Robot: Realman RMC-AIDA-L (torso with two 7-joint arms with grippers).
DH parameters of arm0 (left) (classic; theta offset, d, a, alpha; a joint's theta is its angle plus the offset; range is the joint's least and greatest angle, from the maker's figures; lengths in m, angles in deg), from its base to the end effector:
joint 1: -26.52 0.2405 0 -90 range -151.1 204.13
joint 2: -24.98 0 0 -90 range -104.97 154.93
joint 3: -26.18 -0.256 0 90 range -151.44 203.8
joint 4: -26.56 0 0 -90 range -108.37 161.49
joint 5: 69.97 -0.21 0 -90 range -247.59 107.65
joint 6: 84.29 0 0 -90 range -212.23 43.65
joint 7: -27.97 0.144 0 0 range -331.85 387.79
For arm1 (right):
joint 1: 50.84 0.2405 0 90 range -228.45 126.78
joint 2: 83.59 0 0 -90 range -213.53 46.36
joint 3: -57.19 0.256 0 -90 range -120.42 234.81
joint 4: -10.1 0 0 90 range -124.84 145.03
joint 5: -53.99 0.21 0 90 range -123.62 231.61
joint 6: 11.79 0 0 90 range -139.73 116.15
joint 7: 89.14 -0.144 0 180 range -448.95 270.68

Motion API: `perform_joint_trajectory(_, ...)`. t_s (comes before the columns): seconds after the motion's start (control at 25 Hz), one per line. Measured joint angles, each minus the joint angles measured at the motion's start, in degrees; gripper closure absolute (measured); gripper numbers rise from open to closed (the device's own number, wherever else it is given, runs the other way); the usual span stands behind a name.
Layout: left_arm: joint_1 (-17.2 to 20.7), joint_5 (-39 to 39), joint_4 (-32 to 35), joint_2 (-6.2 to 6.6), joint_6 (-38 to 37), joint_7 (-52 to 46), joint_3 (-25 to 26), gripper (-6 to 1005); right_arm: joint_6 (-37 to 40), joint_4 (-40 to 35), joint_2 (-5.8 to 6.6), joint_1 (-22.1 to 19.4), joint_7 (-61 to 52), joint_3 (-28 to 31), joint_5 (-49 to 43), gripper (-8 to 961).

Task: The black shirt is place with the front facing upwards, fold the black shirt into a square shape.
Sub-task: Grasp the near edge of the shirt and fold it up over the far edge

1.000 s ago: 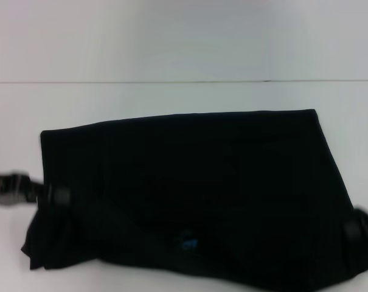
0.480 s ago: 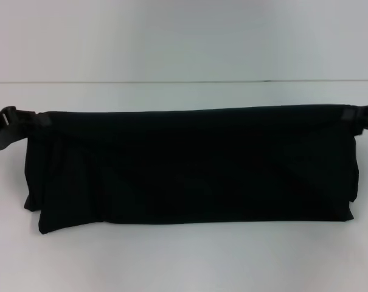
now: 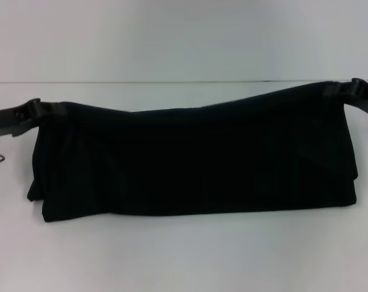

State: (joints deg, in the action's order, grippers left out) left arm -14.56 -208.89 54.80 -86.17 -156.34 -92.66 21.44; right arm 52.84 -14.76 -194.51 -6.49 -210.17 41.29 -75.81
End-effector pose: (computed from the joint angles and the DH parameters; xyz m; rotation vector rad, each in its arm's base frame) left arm -0.3173 0.3988 0.0700 -1.9234 -1.6426 -0.7667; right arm 0.2869 0.4298 0.0577 -1.9630 1.5707 0.7630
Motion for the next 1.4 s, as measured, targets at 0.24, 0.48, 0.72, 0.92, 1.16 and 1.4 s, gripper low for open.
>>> perform_joint_trajectory(0.24,-1.5,2.4,0.0,-0.79,4.3,1.3,0.0,899,-1.9,-0.1,-0.48,1.3,1.1,-0.1,1.4,880)
perform_joint_trajectory(0.48,-2.6,3.9,-0.2,-1.82,7.6,3.1,0.0,901,-7.8,0.2,-1.7,1.9,2.0,-0.4,3.7,880)
perform_joint_trajectory(0.72,-3.8,4.4,-0.3,-4.43,14.7,3.8,-1.8,902,-17.1,0.4,-5.33,4.0,8.3,-0.5,3.8,880)
perform_joint_trajectory(0.92,-4.7,4.5,-0.3,-5.89,19.9,3.8,-3.7,901,-24.0,0.7,-8.35,6.0,15.5,-0.8,4.9,881)
perform_joint_trajectory(1.16,-5.4,5.8,-0.5,-8.07,26.8,5.2,-4.2,902,-28.5,4.2,-8.84,6.8,26.0,-1.1,11.5,840)
perform_joint_trajectory(1.4,-4.7,11.7,-2.4,-8.98,31.0,10.9,-4.3,823,-31.4,6.1,-8.95,6.2,32.2,-1.1,17.6,736)
